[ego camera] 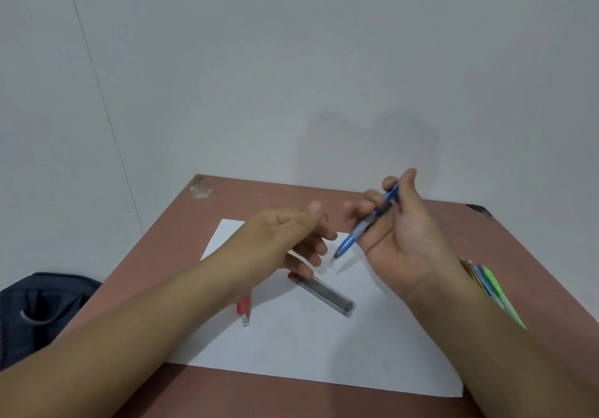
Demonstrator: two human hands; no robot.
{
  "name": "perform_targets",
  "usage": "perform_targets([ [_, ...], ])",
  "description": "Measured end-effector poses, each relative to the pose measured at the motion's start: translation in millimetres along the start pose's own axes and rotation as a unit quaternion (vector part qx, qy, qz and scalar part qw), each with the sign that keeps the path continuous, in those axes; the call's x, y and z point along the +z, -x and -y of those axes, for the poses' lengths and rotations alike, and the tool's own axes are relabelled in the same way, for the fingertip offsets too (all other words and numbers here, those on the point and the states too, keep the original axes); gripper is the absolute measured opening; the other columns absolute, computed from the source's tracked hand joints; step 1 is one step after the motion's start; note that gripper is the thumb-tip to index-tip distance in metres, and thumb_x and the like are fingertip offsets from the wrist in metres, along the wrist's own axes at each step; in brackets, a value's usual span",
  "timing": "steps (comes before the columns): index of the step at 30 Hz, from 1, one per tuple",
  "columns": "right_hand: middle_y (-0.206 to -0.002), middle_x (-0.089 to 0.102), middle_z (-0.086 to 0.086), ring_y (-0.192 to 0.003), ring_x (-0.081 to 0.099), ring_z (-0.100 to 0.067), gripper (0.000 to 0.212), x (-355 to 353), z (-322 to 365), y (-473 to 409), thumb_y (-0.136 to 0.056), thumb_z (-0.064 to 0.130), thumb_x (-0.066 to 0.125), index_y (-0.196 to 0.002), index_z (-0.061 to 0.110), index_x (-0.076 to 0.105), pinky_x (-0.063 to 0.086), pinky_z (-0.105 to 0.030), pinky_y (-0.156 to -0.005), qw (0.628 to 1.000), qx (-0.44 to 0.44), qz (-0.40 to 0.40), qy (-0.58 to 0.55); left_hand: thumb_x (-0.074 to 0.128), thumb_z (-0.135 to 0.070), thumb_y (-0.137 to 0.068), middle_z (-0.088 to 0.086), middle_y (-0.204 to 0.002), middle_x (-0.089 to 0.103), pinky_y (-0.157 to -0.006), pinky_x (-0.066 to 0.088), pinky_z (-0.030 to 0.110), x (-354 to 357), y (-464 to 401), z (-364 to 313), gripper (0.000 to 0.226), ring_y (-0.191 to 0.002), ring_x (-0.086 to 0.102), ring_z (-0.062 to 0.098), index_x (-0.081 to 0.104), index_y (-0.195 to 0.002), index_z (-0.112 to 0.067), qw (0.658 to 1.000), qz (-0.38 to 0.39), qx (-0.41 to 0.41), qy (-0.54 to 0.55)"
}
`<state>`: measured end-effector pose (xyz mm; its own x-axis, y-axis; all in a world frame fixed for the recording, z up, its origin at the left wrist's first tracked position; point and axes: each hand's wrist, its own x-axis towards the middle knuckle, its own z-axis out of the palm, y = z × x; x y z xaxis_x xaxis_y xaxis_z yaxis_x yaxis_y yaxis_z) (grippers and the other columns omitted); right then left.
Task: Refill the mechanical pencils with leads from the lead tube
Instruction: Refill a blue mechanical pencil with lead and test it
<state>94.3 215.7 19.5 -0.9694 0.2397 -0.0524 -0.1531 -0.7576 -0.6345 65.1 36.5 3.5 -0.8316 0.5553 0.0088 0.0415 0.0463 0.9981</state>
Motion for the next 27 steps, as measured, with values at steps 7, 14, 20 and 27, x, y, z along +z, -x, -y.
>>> perform_targets([
  [7,-0.064,0.03,0.002,-0.048,0.025,-0.014,0.041,-9,15,1,-0.1,0.043,0.034,-0.068,0.017,0.041,0.034,-0.026,-0.049,0.994,-0.007,0.067,-0.085,0.034,-0.067,-0.088,0.012,-0.088,0.069,-0.063,0.055,0.031,3,3,2,0.079,-0.08,0.064,0.024,0.075,-0.105,-0.002,0.993,0.087,-0.043,0.061],
  [14,-0.062,0.028,0.002,-0.048,0.025,-0.015,0.031,-10,15,2,-0.091,0.032,0.036,-0.065,0.018,0.038,0.031,-0.027,-0.048,0.992,-0.034,0.068,-0.102,0.036,-0.065,-0.088,0.014,-0.09,0.069,-0.063,0.055,0.029,1,1,6,0.077,-0.081,0.063,0.024,0.075,-0.105,-0.001,0.99,0.105,-0.019,0.089],
  [20,-0.062,0.027,0.002,-0.049,0.023,-0.015,0.029,-11,16,3,-0.089,0.033,0.037,-0.064,0.018,0.036,0.03,-0.027,-0.049,0.992,-0.047,0.062,-0.103,0.036,-0.062,-0.09,0.014,-0.088,0.068,-0.063,0.054,0.03,0,1,6,0.077,-0.081,0.062,0.024,0.073,-0.107,0.002,0.99,0.109,-0.011,0.088],
  [27,-0.061,0.026,0.002,-0.048,0.022,-0.015,0.02,-11,15,3,-0.079,0.029,0.04,-0.063,0.018,0.034,0.029,-0.026,-0.05,0.992,-0.052,0.059,-0.1,0.036,-0.061,-0.09,0.013,-0.088,0.068,-0.063,0.054,0.03,-1,1,7,0.076,-0.081,0.062,0.025,0.073,-0.106,0.004,0.991,0.108,-0.004,0.083],
])
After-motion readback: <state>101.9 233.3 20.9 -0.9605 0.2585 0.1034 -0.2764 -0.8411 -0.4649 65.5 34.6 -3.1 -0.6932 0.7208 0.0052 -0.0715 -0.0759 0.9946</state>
